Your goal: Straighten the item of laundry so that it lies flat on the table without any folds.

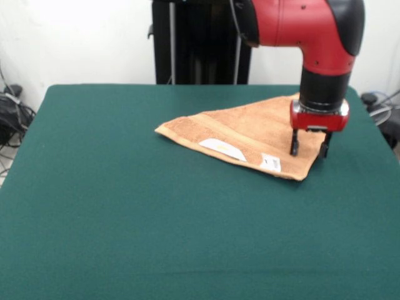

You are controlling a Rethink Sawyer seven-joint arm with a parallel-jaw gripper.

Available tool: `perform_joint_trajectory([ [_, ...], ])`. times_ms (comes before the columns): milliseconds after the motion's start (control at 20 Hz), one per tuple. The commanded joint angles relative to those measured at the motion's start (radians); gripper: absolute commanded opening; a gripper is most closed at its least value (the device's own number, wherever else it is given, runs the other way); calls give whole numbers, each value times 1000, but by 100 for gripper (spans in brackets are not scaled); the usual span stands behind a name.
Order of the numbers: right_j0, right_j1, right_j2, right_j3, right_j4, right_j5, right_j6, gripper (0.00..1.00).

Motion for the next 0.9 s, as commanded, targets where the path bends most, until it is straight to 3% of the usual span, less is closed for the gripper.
perform_joint_trajectory([
  [50, 25, 79, 17, 20, 65, -74, 260, 100],
  [500, 61, 157, -17, -23, 74, -143, 250, 100],
  [900, 57, 231, 26, -33, 91, -243, 290, 100],
])
